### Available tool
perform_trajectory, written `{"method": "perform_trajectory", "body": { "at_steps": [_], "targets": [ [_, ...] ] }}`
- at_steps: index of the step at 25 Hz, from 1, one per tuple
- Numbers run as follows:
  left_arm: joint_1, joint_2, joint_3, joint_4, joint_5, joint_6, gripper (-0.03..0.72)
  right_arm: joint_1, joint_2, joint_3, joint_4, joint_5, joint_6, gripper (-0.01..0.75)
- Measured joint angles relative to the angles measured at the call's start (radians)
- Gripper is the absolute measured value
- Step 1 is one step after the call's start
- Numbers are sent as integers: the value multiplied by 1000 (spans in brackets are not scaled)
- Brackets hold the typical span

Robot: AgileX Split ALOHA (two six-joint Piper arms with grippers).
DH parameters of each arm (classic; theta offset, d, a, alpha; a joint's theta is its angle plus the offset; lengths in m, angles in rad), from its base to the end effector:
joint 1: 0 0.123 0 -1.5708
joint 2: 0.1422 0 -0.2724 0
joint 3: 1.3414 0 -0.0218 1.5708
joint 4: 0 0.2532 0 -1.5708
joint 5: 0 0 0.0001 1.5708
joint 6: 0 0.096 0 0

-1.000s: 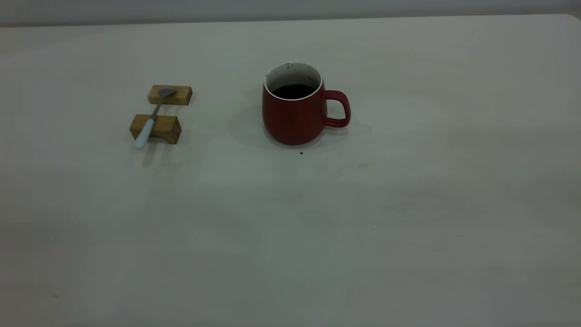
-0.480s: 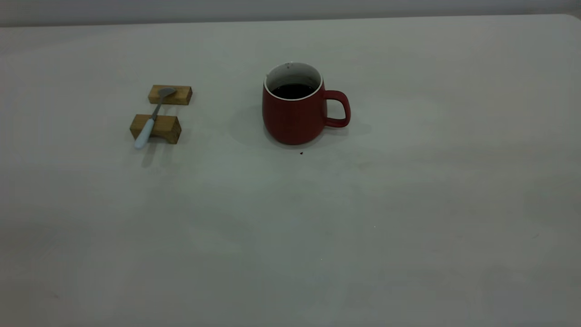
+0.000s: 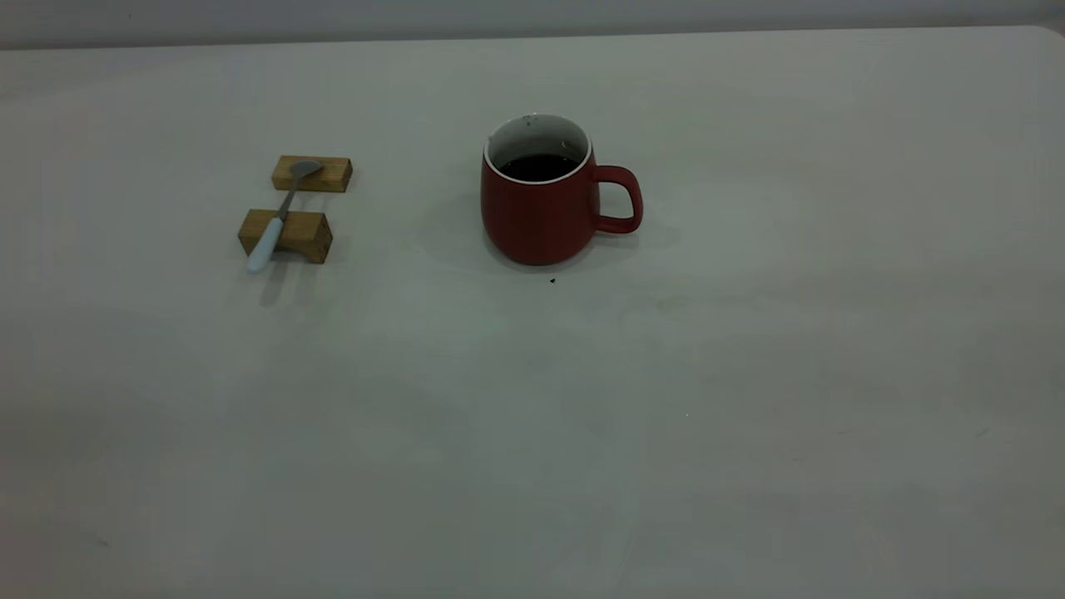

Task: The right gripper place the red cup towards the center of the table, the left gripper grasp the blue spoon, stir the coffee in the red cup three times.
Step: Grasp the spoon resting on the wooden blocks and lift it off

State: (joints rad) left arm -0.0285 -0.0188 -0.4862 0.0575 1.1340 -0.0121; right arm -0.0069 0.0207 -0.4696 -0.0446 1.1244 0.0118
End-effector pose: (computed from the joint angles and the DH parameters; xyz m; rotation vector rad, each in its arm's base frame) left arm 0.0098 0.0047 0.2665 0.0119 2.1114 0.0453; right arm 0.0175 -0.0040 0.2620 0.0226 2.1585 -0.0517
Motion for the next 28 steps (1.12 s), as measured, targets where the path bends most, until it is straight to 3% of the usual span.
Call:
{"method": "perform_trajectory", "body": {
  "at_steps": [23,28],
  "targets": [
    [0,0,0,-1,0,0,244,0,0,1,0,1,-3,564],
    [0,19,-11,-3,-7,-2,334,0,0,1,0,1,-3,564]
  ]
}}
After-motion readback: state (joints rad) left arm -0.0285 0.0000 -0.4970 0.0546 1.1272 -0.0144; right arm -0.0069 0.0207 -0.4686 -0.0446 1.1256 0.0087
